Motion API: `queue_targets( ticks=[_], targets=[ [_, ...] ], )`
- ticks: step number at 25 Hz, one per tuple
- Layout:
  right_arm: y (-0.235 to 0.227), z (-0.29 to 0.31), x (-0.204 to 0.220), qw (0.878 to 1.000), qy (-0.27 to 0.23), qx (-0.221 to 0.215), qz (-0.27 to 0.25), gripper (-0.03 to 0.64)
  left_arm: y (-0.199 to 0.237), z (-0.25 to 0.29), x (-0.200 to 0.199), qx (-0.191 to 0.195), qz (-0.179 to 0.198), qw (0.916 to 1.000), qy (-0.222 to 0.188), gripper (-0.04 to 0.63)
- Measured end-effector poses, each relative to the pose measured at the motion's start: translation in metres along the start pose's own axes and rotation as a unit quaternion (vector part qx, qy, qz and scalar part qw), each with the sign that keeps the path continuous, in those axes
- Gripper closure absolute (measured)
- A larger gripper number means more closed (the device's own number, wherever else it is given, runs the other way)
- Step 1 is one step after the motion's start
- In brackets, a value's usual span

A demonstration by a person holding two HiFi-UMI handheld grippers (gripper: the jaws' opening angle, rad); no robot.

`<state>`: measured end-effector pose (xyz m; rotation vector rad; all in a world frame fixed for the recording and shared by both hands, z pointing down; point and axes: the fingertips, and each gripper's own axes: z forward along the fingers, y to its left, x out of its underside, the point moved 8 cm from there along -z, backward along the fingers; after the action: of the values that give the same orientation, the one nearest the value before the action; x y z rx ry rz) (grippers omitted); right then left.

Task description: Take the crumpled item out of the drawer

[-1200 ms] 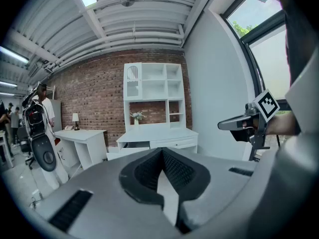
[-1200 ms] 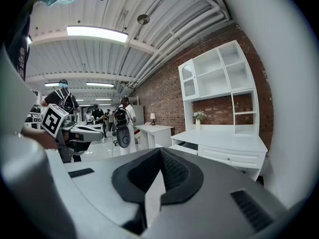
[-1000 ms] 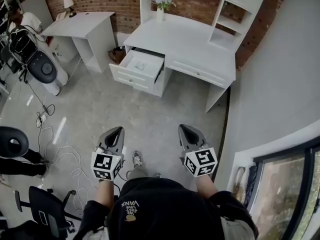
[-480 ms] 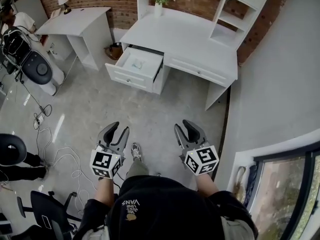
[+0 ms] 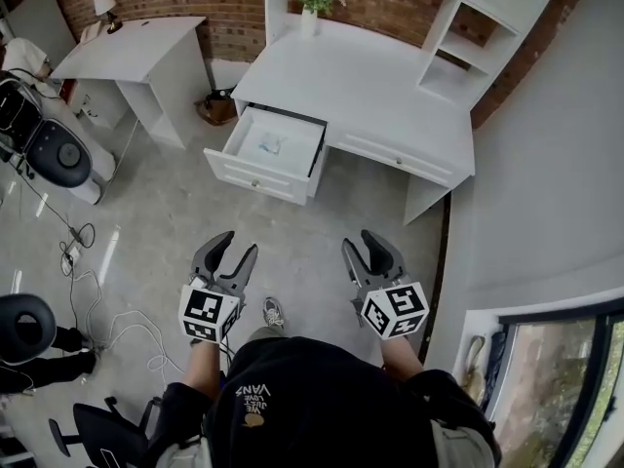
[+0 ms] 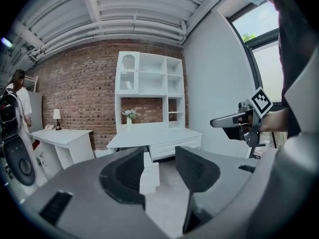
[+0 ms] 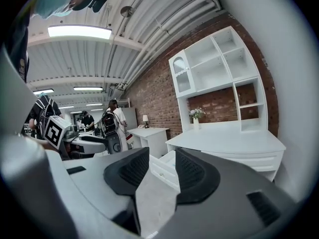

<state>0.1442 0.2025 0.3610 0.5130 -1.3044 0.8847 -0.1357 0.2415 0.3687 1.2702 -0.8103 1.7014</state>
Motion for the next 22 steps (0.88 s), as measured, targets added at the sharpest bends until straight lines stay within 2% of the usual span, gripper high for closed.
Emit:
queue_targets(
  ticks=[6, 11, 16, 22],
  targets=[
    [0.007, 0.073, -0.011, 1.0, 0.002, 0.022, 0.01, 0.476, 0.077, 0.033, -0.007, 0.016, 0.017, 0.9997, 0.011, 0.417],
    [0.008, 0.114, -0.015, 0.999, 0.002, 0.044, 0.014, 0.476, 0.121, 0.059, -0.005, 0.035, 0.028, 0.9988, 0.019, 0.417],
    [-0.003, 0.141, -0.015, 0.999, 0.01, 0.049, 0.018, 0.476, 0.143, 0.096, -0.001, 0.046, 0.024, 0.9983, 0.028, 0.417],
    [-0.042, 0.18, -0.016, 0.999, 0.017, 0.041, 0.024, 0.476, 0.158, 0.156, 0.0, 0.054, 0.031, 0.997, 0.046, 0.417]
  ],
)
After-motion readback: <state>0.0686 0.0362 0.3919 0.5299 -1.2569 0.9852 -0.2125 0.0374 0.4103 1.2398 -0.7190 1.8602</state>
